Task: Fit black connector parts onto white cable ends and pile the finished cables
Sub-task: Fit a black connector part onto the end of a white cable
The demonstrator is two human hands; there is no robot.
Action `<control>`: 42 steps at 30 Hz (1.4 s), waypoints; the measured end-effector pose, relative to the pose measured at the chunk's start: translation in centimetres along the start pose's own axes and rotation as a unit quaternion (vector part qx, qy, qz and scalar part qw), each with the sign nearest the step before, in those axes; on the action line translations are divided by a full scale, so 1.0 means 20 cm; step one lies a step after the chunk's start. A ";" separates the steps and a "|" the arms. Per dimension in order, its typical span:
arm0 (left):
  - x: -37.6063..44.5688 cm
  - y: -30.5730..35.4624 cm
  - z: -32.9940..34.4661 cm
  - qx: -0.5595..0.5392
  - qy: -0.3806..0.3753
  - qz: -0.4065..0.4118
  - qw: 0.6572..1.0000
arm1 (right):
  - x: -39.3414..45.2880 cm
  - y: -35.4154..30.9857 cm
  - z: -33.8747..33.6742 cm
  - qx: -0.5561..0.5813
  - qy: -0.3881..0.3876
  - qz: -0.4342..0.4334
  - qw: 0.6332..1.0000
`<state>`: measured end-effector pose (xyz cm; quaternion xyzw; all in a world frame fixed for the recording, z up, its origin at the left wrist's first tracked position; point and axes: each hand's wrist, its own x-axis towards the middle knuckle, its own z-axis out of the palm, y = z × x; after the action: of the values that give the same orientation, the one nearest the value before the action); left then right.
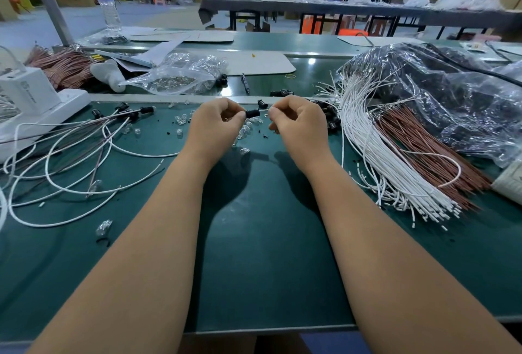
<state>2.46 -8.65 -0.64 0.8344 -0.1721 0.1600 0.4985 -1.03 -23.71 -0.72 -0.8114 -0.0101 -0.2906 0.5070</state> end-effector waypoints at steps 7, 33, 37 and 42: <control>-0.01 0.01 0.02 0.037 -0.028 0.050 0.998 | -0.01 0.01 0.00 0.021 -0.049 0.039 0.998; -0.01 0.01 0.00 -0.133 -0.031 -0.059 0.989 | 0.00 0.05 0.03 -0.053 -0.055 -0.019 0.997; -0.01 0.01 -0.01 -0.155 -0.008 -0.085 0.984 | 0.01 0.06 0.02 -0.045 -0.034 -0.002 0.998; -0.01 0.02 -0.01 -0.159 -0.004 -0.070 0.985 | 0.00 0.02 0.03 0.043 -0.094 0.015 0.995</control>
<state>2.10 -8.65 -0.44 0.7549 -0.1389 0.0921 0.6344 -0.63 -23.42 -1.31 -0.8127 -0.0582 -0.2050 0.5423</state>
